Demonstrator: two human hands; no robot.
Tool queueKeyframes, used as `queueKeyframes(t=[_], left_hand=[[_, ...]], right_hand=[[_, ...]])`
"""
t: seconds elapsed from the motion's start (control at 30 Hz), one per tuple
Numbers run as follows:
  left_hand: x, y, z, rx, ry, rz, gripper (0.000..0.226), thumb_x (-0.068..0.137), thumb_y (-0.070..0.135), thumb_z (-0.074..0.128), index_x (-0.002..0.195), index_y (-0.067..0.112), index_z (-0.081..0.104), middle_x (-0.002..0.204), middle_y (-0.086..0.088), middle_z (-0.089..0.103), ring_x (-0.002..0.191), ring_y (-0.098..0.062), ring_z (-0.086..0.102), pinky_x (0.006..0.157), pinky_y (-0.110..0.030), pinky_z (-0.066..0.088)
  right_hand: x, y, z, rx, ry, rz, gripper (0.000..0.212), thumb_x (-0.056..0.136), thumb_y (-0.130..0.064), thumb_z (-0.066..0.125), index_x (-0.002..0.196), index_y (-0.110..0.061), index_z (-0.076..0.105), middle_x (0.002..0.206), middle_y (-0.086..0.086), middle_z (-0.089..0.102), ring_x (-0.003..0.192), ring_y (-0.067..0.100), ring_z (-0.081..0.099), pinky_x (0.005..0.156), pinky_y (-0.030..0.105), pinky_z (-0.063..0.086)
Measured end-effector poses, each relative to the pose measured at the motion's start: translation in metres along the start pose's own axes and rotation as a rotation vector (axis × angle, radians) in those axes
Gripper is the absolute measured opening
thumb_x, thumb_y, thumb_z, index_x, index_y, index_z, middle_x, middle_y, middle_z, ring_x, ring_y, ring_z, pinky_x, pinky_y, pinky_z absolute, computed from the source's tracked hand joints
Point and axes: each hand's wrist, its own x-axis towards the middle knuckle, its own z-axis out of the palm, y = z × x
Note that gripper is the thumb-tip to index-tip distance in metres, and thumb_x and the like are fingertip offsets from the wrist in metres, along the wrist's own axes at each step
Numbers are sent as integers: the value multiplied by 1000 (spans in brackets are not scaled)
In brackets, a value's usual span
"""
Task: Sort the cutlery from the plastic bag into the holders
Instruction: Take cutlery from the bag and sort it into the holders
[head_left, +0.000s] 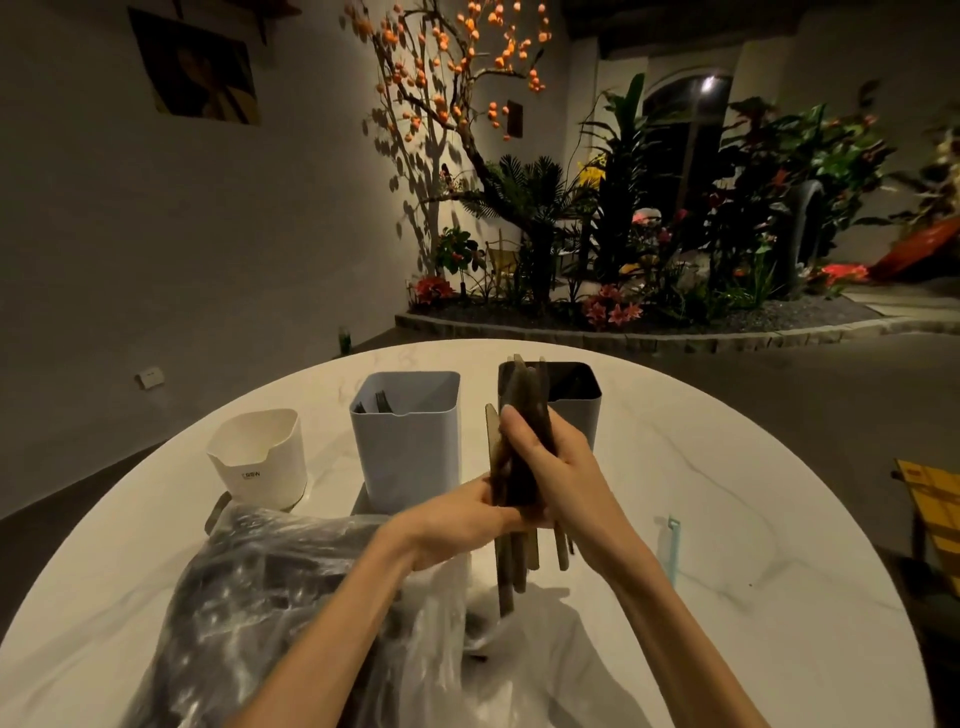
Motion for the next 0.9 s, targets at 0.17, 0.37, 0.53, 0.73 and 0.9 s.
queueKeyframes(t=[0.17, 0.37, 0.53, 0.73, 0.9], left_hand=[[8, -24, 13, -80, -16, 23, 27, 101, 5, 53, 103, 31, 59, 96, 13, 72, 87, 2, 71, 84, -21, 56], [31, -39, 33, -86, 251, 134, 21, 99, 11, 60, 108, 29, 54, 99, -1, 67, 87, -12, 67, 74, -22, 57], [35, -43, 25, -118, 274, 157, 37, 91, 4, 70, 106, 35, 55, 80, 16, 71, 77, -6, 69, 72, -27, 59], [34, -52, 31, 78, 251, -132, 14, 97, 15, 64, 99, 18, 50, 69, 9, 56, 56, -6, 60, 58, -20, 53], [57, -50, 37, 601, 295, -573, 27, 80, -25, 54, 69, -1, 51, 57, -19, 51, 64, -25, 55, 103, -38, 51]], right_hand=[[-8, 17, -2, 17, 6, 23, 39, 79, -61, 65, 98, -27, 65, 85, -7, 70, 90, 8, 69, 83, 24, 59], [4, 34, 0, -168, 172, -10, 21, 77, -46, 81, 79, -29, 67, 74, -14, 69, 81, -3, 68, 62, 11, 53], [7, 35, -7, -74, 150, -48, 27, 75, -42, 82, 93, -26, 68, 77, -12, 72, 79, 5, 72, 69, 15, 57], [11, 25, 8, 1, -38, 41, 51, 79, -55, 70, 83, -5, 65, 55, 0, 54, 52, 6, 53, 60, 13, 48], [6, 44, 21, -88, -80, 113, 44, 81, -53, 74, 62, -17, 58, 50, -5, 49, 50, 5, 50, 61, 21, 46]])
